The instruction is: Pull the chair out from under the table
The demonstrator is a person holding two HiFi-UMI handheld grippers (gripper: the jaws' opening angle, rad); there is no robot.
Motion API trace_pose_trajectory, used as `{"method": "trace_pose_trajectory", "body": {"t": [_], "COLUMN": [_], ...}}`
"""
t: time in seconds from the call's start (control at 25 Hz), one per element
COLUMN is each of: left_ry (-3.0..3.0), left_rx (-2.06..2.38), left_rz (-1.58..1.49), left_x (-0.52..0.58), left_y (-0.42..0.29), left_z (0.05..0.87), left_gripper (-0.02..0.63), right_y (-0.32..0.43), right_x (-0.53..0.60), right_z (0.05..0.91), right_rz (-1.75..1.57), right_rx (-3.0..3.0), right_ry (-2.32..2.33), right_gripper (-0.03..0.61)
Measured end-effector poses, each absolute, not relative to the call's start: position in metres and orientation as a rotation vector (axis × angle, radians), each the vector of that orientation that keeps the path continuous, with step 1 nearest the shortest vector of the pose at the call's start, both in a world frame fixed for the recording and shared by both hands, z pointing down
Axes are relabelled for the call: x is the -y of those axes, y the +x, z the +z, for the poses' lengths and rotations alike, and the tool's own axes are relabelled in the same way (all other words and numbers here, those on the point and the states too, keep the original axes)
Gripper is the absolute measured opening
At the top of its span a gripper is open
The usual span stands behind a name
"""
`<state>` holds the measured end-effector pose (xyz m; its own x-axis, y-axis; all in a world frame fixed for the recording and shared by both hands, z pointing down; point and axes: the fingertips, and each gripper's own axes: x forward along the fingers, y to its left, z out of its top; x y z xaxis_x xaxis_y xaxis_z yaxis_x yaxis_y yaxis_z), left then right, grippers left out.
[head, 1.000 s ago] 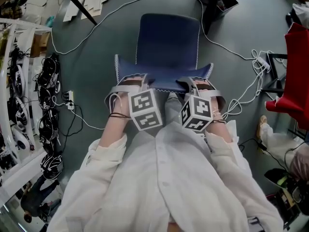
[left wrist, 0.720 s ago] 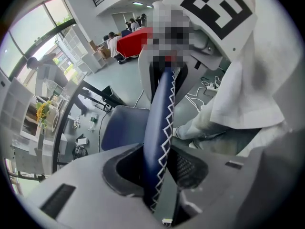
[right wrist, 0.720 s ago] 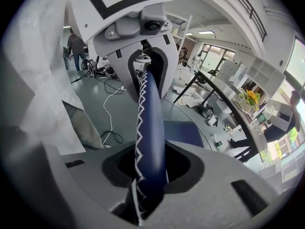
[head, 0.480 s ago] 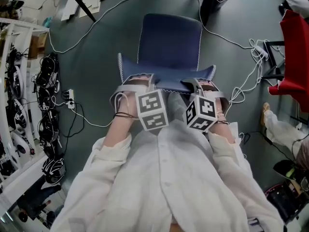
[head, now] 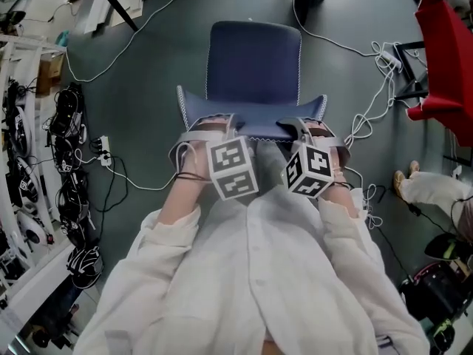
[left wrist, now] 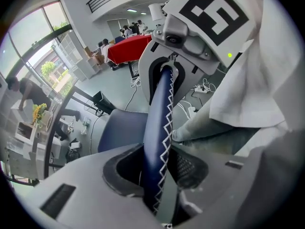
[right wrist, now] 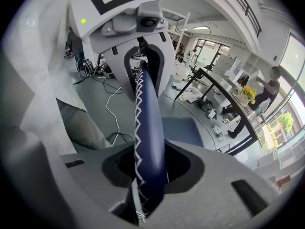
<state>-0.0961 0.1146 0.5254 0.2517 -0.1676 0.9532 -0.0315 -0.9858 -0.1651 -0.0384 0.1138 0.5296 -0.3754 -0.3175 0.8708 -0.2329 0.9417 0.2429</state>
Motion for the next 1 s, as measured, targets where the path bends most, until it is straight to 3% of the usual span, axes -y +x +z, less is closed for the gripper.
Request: {"method": "trace_pose_trajectory", "body": {"t": [1.0], "left_ry": [-2.377], "left_rx": [-0.285], "left_rz": [-1.948], "left_x": [-0.304], "left_y": [-0.073], "left_z": [0.535], "left_gripper": [0.138], "right_y": [-0.016], "right_x": [-0.301], "right_z": [0.539], "right_rz": [-0.15], "right_rx": [2.009], "right_ry": [0.228], "right_gripper": [0.107]}}
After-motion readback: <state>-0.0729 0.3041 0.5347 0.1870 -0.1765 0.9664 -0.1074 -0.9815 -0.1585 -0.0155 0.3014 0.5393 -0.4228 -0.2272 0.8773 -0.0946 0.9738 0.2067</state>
